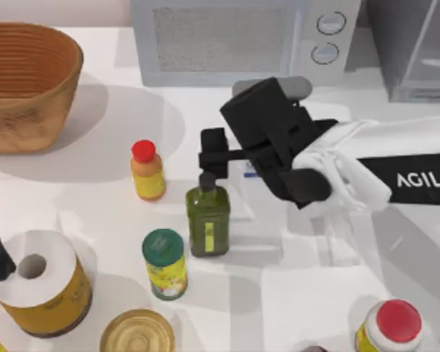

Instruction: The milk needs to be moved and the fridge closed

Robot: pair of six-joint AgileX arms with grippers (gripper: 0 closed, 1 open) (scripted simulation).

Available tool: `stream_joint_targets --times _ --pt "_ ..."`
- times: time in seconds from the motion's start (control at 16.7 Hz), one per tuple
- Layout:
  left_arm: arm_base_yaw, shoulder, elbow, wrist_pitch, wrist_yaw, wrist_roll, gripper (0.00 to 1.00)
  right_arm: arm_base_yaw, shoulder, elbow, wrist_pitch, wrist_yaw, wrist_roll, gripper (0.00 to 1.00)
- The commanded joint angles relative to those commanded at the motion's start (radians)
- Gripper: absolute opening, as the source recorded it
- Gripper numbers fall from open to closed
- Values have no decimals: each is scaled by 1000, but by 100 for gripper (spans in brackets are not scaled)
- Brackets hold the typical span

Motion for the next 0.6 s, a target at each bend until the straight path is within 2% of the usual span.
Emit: stream_joint_targets --times 0.36,0.6 --pt "0 0 0 0 0 0 100 -60 69 34 58 -43 -48 100" --pt "0 0 0 0 0 0 100 -43 134 83 67 -31 -35 100"
